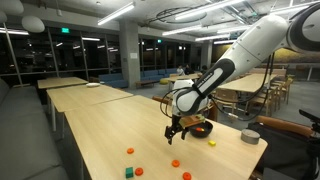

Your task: Put the orange circles into the bowl.

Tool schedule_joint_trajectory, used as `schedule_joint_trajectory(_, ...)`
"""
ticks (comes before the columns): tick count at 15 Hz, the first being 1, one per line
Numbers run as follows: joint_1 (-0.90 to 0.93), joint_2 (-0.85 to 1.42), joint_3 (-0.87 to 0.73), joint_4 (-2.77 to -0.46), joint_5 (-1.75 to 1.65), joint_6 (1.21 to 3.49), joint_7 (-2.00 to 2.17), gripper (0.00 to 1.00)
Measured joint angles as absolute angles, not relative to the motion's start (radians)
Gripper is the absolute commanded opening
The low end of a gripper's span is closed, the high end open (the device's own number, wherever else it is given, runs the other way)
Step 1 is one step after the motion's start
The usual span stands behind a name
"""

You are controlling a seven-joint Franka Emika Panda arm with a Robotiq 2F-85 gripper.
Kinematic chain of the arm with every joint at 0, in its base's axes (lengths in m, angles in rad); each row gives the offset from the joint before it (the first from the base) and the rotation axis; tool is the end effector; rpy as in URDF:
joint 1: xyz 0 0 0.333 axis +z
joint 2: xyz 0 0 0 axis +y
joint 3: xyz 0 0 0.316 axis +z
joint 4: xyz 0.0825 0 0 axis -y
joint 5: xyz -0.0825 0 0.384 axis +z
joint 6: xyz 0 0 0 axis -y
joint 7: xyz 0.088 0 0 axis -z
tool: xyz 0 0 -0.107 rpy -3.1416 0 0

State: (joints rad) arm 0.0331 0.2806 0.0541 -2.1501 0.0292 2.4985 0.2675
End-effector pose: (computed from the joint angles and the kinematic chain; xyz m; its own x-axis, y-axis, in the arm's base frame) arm 0.5728 0.0495 0.2761 0.9771 -0.2053 0.0562 -0.2026 -0.9780 -0.0507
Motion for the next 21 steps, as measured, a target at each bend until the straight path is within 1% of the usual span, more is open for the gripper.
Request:
schedule_joint_trajectory(4, 0.085, 0.372, 0.048, -2.074, 0.016, 2.409, 0.299, 1.00)
schedule_joint_trajectory(9, 0.157, 0.417, 0.019, -2.052, 0.000, 2.423, 0.459, 1.00)
schedule_joint_trajectory(14, 0.231, 0.414, -0.019, -2.090, -0.026, 2.465, 0.670, 1.00)
schedule_joint_trajectory(21, 0.235, 0.378, -0.024, -2.181, -0.026, 2.521, 0.769, 1.00)
